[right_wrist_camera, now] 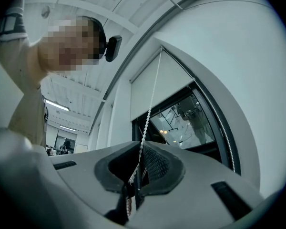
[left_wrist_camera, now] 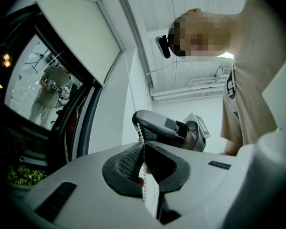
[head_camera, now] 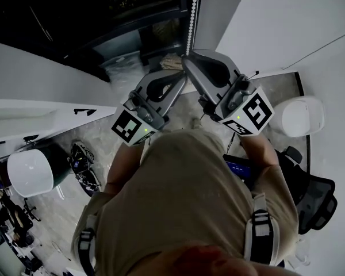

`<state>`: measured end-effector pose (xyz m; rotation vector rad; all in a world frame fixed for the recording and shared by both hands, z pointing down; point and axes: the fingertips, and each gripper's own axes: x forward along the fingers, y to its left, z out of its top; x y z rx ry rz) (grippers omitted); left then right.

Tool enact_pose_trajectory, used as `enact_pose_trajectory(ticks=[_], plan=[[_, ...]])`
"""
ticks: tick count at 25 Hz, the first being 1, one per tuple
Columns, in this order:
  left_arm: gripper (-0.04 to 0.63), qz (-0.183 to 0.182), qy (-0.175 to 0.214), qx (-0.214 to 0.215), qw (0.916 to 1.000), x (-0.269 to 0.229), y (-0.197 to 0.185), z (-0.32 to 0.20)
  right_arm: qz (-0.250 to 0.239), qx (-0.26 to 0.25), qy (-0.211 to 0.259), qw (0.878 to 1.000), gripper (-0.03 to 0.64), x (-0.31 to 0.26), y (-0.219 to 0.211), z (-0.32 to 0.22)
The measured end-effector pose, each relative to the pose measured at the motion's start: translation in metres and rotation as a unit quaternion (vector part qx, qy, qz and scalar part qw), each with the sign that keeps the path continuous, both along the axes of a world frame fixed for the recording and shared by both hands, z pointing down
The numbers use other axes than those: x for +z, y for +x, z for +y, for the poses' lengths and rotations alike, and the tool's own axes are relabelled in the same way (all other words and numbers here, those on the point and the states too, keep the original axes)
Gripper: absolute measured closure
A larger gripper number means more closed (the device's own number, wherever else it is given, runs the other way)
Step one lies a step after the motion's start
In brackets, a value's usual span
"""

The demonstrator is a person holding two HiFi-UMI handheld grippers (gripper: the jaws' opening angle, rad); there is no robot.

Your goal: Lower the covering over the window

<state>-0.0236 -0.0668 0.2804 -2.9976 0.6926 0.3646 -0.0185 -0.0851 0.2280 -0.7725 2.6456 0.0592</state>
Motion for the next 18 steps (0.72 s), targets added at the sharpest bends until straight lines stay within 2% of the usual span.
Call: enact_pose_trajectory(ticks=[4,6,14,18], plan=[[0.572,0.008,0.004,0.001,1.0,-0.003,0.006,0.001,-0.025,-0.02,-0.005,0.999,0.588,0.003,0.007,0.001],[0.572,0.0,-0.004,0.002,1.0,-0.002,0.013,0.006,-0.032,-0.03,-0.012,0.999,0.588,0.003,0.011,0.006],[0.572,-0.037,-0.017,-0.014,0.9991,0.0,0.032,0.0,-0.024,-0.047,-0.017,0.998,0.586,-0.003,0.027,0.002],[0.572,-0.042,-0.017,-0.023,0.9987,-0.002,0.046,-0.005,-0.024,-0.052,-0.018,0.998,0.586,-0.005,0.04,-0.005]])
